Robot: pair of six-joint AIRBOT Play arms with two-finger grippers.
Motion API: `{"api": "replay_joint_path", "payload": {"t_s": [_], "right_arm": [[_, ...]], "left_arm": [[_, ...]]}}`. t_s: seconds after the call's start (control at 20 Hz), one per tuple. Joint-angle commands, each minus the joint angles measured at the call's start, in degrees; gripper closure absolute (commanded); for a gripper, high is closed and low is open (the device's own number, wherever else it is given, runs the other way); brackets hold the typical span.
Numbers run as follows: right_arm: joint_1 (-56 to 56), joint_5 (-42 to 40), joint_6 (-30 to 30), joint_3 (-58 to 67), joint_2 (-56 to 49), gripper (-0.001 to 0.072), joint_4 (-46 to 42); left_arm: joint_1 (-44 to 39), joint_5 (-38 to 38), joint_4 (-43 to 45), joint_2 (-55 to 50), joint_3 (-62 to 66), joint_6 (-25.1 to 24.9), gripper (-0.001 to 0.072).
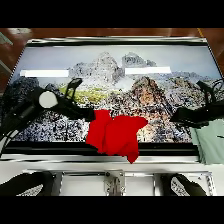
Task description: Fold the shirts.
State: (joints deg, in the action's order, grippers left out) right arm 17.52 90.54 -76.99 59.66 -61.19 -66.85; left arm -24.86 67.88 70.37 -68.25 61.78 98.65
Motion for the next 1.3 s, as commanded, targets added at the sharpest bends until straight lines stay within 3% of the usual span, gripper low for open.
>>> {"api": "replay_joint_path", "payload": {"t_s": [0.0,0.25,0.45,0.6,0.8,0.85,0.95,1.05,1.15,1.2,1.25], "right_arm": [[0.0,-2.4,1.4,-2.0,-6.6,0.0025,1.7],[0.0,-5.0,2.3,-2.0,-16.0,0.0025,8.4],[0.0,-5.7,2.6,-2.0,-19.8,0.0025,10.1],[0.0,-6.1,2.8,-2.0,-20.2,0.0025,10.0],[0.0,-6.6,2.8,-2.0,-20.2,0.0025,10.0],[0.0,-6.6,2.8,-2.0,-20.2,0.0025,10.0],[-0.7,-7.0,2.8,-2.1,-20.2,0.0025,9.8],[-2.6,-7.8,2.9,-2.1,-20.6,0.0025,9.5],[-5.0,-9.3,3.1,-2.1,-21.6,0.0025,9.4],[-6.0,-10.3,3.1,-2.1,-22.3,0.0025,9.4],[-6.8,-11.4,2.9,-2.1,-23.0,0.0025,9.4]], "left_arm": [[11.0,3.7,-6.2,3.4,-13.2,-4.1,-0.0013],[9.3,-7.5,-19.5,0.9,-26.2,-7.6,-0.0013],[7.7,-13.5,-22.8,-4.2,-26.7,-8.9,-0.0013],[7.7,-17.0,-30.6,-6.6,-26.7,-13.7,-0.0013],[7.7,-18.2,-33.5,-10.1,-26.7,-14.2,-0.0012],[7.7,-18.4,-33.6,-10.6,-26.7,-14.2,0.0019],[7.7,-19.8,-35.0,-11.0,-26.7,-14.2,0.0285],[7.7,-22.1,-36.5,-11.0,-26.7,-14.2,0.0337],[7.7,-22.9,-36.8,-11.0,-26.7,-14.3,0.0576],[7.7,-22.8,-36.8,-11.0,-26.7,-15.4,0.0656],[7.7,-22.5,-36.8,-11.0,-26.7,-16.2,0.0662]]}}
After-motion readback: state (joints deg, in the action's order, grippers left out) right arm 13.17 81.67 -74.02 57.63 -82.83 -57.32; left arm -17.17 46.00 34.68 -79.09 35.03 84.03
